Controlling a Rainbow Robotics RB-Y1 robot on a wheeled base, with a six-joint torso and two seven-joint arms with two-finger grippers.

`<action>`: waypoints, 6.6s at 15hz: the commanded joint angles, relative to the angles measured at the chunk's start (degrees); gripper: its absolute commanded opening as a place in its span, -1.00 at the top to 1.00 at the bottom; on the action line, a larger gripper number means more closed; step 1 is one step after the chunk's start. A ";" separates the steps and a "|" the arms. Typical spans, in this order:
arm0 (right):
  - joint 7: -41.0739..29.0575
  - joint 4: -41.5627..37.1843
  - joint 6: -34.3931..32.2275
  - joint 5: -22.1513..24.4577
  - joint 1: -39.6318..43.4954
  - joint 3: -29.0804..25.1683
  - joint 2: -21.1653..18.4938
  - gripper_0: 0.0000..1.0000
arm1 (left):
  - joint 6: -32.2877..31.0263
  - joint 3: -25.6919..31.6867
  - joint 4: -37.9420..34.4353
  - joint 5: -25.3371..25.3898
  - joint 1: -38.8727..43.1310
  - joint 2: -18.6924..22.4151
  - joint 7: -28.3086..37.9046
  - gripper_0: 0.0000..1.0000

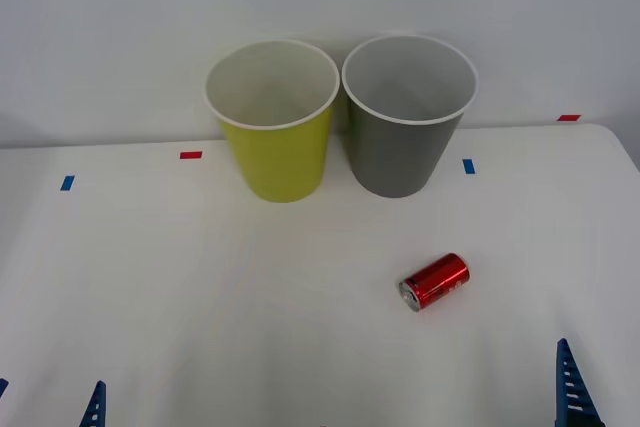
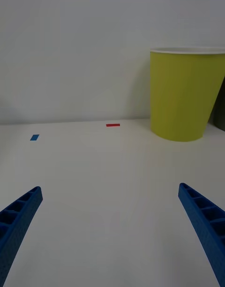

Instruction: Put cans in the gray bin and PET bottles in the light green bin.

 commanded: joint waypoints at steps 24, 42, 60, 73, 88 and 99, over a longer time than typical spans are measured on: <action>0.00 0.00 0.00 0.00 0.00 0.00 0.00 -1.00 | 0.00 0.00 0.00 0.00 0.00 0.00 0.00 -1.00; 0.88 3.78 -1.67 -0.53 -4.57 0.88 2.37 -1.00 | 0.00 0.00 0.00 0.00 0.00 0.00 0.00 -1.00; -0.79 -1.23 35.16 -16.00 -20.57 -5.45 8.09 -1.00 | 0.00 0.00 0.00 0.00 0.00 0.00 0.00 -1.00; -41.57 -7.12 80.07 0.79 -39.81 -8.44 8.09 -1.00 | 0.00 0.00 0.00 0.00 0.00 0.00 0.00 -1.00; -85.34 -7.03 109.69 -2.64 -58.53 5.01 -13.18 -1.00 | 0.00 0.00 0.00 0.00 0.00 0.00 0.00 -1.00; -101.34 6.15 115.40 -19.42 -79.98 17.49 -22.85 -1.00 | 0.00 0.00 0.00 0.00 0.00 0.00 0.00 -1.00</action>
